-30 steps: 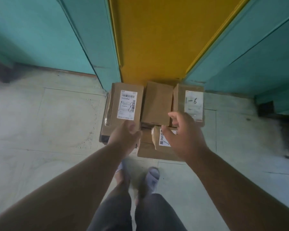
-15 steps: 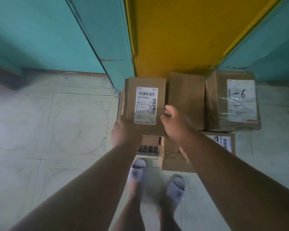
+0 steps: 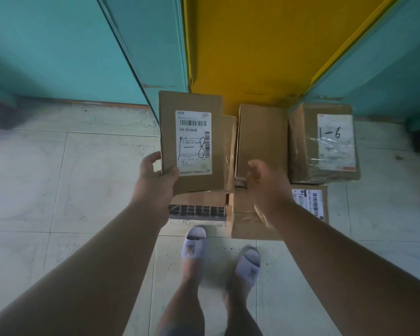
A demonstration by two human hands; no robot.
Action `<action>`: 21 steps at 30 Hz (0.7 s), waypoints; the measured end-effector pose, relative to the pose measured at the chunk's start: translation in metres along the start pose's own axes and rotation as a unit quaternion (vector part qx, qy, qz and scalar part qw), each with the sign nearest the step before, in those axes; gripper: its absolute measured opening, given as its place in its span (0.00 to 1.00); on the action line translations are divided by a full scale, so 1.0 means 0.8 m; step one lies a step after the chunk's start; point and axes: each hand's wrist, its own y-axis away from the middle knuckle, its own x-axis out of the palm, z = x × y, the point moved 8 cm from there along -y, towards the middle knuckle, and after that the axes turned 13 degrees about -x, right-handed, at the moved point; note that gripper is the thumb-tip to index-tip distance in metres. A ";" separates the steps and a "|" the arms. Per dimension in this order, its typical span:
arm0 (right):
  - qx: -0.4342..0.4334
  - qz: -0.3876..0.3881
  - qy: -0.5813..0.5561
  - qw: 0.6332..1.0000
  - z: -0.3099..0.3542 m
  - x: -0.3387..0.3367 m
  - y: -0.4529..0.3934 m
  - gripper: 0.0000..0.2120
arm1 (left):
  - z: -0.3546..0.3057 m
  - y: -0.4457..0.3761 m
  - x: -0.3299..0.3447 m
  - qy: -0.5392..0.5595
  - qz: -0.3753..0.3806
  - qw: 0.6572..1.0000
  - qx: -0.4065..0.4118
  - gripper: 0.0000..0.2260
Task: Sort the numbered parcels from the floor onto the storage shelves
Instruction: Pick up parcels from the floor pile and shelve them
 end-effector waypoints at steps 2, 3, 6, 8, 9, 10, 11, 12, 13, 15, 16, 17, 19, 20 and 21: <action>-0.046 0.020 0.103 0.993 0.008 0.005 -0.014 0.20 | 0.005 -0.004 -0.002 -0.008 0.014 1.000 -0.006 0.16; -0.060 0.041 0.164 0.984 0.012 0.011 -0.020 0.23 | 0.010 -0.008 -0.003 -0.005 0.014 1.000 -0.008 0.15; -0.039 0.090 0.260 0.961 0.004 0.029 -0.031 0.34 | 0.024 -0.019 -0.001 0.001 0.009 1.000 -0.015 0.15; -0.011 0.099 0.271 0.957 -0.008 0.038 -0.037 0.38 | 0.029 -0.026 0.003 -0.015 -0.001 1.000 -0.005 0.17; -0.008 0.100 0.287 0.953 -0.011 0.040 -0.040 0.38 | 0.031 -0.029 0.004 -0.026 -0.010 1.000 -0.002 0.18; -0.010 0.100 0.304 0.947 -0.013 0.040 -0.042 0.37 | 0.031 -0.032 0.003 -0.037 -0.021 0.999 0.004 0.19; -0.014 0.099 0.316 0.943 -0.012 0.039 -0.044 0.36 | 0.031 -0.035 0.002 -0.047 -0.036 0.998 0.012 0.19; -0.017 0.099 0.322 0.941 -0.012 0.037 -0.046 0.35 | 0.030 -0.036 0.000 -0.056 -0.052 0.997 0.024 0.19; -0.022 0.100 0.327 0.939 -0.010 0.035 -0.048 0.35 | 0.029 -0.037 -0.002 -0.062 -0.064 0.996 0.033 0.18; -0.044 0.104 0.343 0.932 -0.006 0.030 -0.053 0.36 | 0.026 -0.036 -0.002 -0.072 -0.073 0.994 0.043 0.18; -0.056 0.109 0.352 0.928 -0.003 0.028 -0.055 0.36 | 0.025 -0.036 -0.002 -0.076 -0.075 0.993 0.044 0.17; -0.066 0.118 0.361 0.922 -0.001 0.029 -0.057 0.37 | 0.025 -0.036 -0.002 -0.079 -0.076 0.993 0.042 0.18; -0.081 0.148 0.378 0.910 0.000 0.034 -0.060 0.36 | 0.026 -0.038 -0.002 -0.087 -0.077 0.993 0.033 0.19; -0.086 0.162 0.383 0.905 0.000 0.037 -0.060 0.33 | 0.027 -0.038 -0.002 -0.092 -0.079 0.992 0.030 0.19; -0.088 0.173 0.388 0.901 -0.001 0.040 -0.060 0.31 | 0.028 -0.037 -0.002 -0.094 -0.082 0.992 0.028 0.20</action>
